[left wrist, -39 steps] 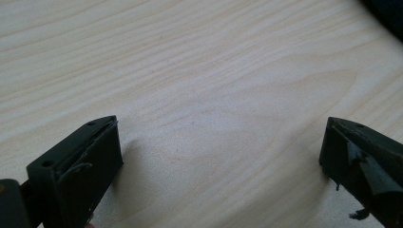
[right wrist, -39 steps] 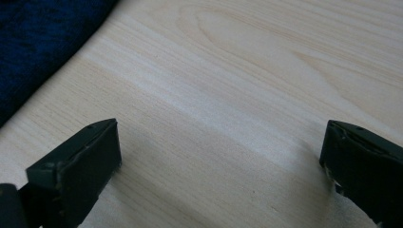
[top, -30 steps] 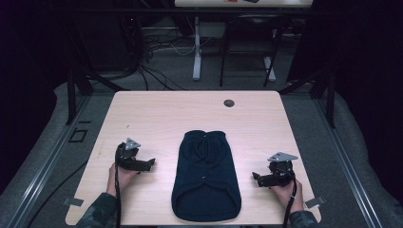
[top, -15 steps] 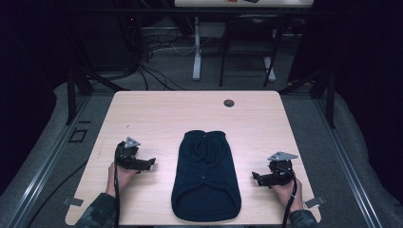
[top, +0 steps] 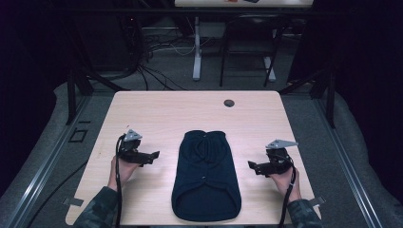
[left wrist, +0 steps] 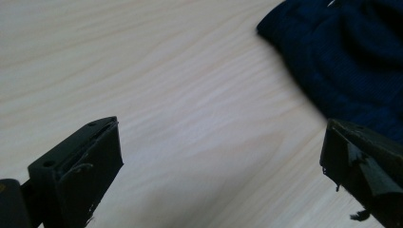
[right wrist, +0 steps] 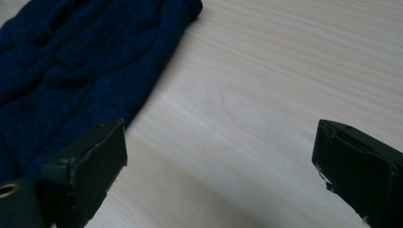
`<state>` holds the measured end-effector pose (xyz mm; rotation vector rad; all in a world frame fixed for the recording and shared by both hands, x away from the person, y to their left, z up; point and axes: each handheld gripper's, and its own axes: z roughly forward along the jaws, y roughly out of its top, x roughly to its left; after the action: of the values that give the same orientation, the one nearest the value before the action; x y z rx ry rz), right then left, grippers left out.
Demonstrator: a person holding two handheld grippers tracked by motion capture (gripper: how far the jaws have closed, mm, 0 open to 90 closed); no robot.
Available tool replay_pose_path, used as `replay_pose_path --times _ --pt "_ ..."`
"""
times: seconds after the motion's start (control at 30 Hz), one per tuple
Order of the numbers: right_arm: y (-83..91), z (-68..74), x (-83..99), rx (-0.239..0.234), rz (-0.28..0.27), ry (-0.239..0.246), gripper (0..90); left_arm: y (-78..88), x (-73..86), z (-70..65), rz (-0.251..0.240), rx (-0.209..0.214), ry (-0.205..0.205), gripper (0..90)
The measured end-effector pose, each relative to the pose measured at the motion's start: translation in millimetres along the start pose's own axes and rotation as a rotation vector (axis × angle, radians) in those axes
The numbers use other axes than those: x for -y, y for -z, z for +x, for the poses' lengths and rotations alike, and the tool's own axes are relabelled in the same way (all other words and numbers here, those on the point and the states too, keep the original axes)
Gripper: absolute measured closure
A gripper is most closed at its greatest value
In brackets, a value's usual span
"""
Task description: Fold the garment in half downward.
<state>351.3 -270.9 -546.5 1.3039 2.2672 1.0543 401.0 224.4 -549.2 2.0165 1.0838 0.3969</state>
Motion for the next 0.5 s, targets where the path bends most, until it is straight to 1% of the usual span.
replay_pose_path --times 0.03,0.07,0.1,0.13,0.17,0.2,0.23,0.27,0.3,0.33,0.37,0.43,0.47,0.5 --pt "-1.5 -0.6 -7.0 -0.015 0.011 -0.001 3.9 0.0 0.0 0.0 0.0 0.0 0.0 0.2" --pt "-3.2 -0.3 -14.1 -0.025 0.013 -0.004 4.2 -0.9 -5.1 -1.0 -0.006 0.009 -0.002 0.2" --pt "-5.0 -1.0 -21.2 -0.036 0.009 0.006 4.4 -4.6 -15.6 -4.0 0.007 0.015 -0.015 0.2" --pt "-7.2 -0.7 -27.5 -0.043 0.004 0.003 4.4 -7.4 -21.2 -5.3 0.016 0.014 -0.029 0.2" --pt "-9.5 -1.0 -33.2 -0.061 0.003 -0.001 4.8 -10.3 -26.9 -6.7 0.023 0.018 -0.03 0.2" --pt "-13.0 -1.7 -38.0 -0.072 -0.005 -0.002 5.4 -13.6 -32.5 -7.7 0.028 0.032 -0.023 0.2" --pt "-17.7 -2.1 -42.4 -0.086 -0.001 -0.013 5.4 -13.6 -32.5 -7.7 0.028 0.032 -0.023 0.2" --pt "-22.5 -2.6 -46.6 -0.103 0.003 -0.015 5.6 -20.3 -43.7 -9.4 0.032 0.054 -0.02 0.2" --pt "-27.5 -3.3 -51.0 -0.113 0.013 -0.01 5.6 -24.0 -48.4 -11.2 0.032 0.057 -0.019 0.2" --pt "-27.5 -3.3 -51.0 -0.113 0.013 -0.01 5.6 -24.0 -48.4 -11.2 0.032 0.057 -0.019 0.2" --pt "-36.4 -2.3 -60.0 -0.128 0.034 -0.01 5.9 -31.8 -56.7 -14.6 0.035 0.078 -0.014 0.2" --pt "-44.9 0.0 -68.9 -0.138 0.037 0.005 6.1 -40.1 -63.5 -19.4 0.044 0.101 -0.006 0.2" --pt "-48.6 1.9 -73.0 -0.143 0.043 0.011 6.7 -45.1 -66.3 -21.9 0.044 0.106 -0.01 0.2" --pt "-52.7 4.5 -76.6 -0.145 0.049 0.017 6.9 -45.1 -66.3 -21.9 0.044 0.106 -0.01 0.2"
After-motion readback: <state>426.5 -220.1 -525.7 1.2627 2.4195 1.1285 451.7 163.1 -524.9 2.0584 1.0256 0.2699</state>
